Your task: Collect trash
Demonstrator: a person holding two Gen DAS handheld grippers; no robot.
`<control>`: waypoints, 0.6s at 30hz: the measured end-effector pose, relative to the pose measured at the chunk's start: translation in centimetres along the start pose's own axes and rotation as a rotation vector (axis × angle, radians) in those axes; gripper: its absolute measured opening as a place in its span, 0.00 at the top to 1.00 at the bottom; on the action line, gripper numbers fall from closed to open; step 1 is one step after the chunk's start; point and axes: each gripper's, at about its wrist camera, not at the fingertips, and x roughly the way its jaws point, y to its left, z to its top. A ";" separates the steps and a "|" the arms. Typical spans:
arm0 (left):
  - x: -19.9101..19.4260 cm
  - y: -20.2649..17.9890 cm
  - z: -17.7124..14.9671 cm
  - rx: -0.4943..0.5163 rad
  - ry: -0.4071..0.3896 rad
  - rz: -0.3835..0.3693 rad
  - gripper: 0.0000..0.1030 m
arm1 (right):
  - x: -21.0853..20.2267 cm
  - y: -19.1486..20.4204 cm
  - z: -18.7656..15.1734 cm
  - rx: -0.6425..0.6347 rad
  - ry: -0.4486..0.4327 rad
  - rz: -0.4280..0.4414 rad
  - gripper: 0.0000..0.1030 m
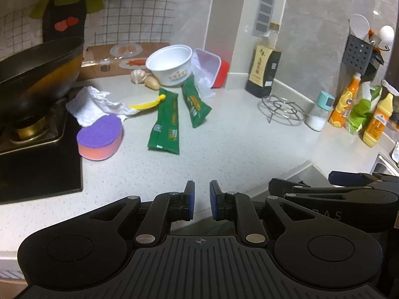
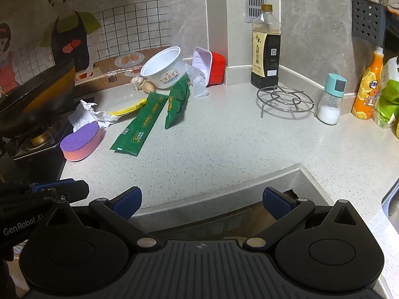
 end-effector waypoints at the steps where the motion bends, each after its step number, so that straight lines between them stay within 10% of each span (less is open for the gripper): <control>1: 0.2 0.1 0.1 -0.001 0.002 -0.002 0.84 | 0.2 0.1 0.1 0.000 0.002 -0.002 0.00; 18: 4.8 6.6 4.0 -0.150 0.015 -0.078 0.84 | 4.7 1.1 2.9 0.023 0.004 0.132 0.00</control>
